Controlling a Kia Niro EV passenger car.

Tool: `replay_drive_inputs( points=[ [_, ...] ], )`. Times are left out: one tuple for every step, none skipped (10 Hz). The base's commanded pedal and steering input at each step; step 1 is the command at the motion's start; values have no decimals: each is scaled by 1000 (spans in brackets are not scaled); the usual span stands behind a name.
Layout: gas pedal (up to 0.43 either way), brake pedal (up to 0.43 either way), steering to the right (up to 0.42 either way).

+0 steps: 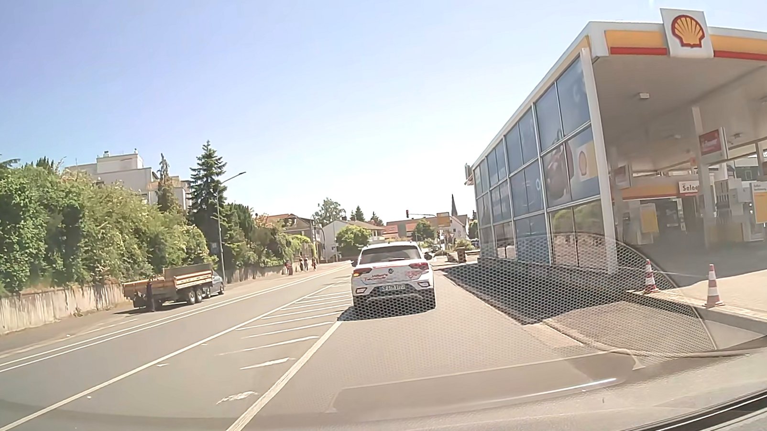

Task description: Follow the waypoints while adhering to traffic rules and regulations

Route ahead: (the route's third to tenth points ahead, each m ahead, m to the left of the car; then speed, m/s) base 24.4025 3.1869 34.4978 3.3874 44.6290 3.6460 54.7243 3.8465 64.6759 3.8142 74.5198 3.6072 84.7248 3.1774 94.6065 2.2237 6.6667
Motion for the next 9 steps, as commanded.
replay_drive_inputs(
  points=[
    [118, 30, 3],
    [118, 30, 2],
    [118, 30, 2],
    [130, 30, 2],
    [130, 30, 2],
    [130, 30, 1],
    [130, 30, 1],
    [130, 30, 0],
    [130, 30, -2]
  ],
)
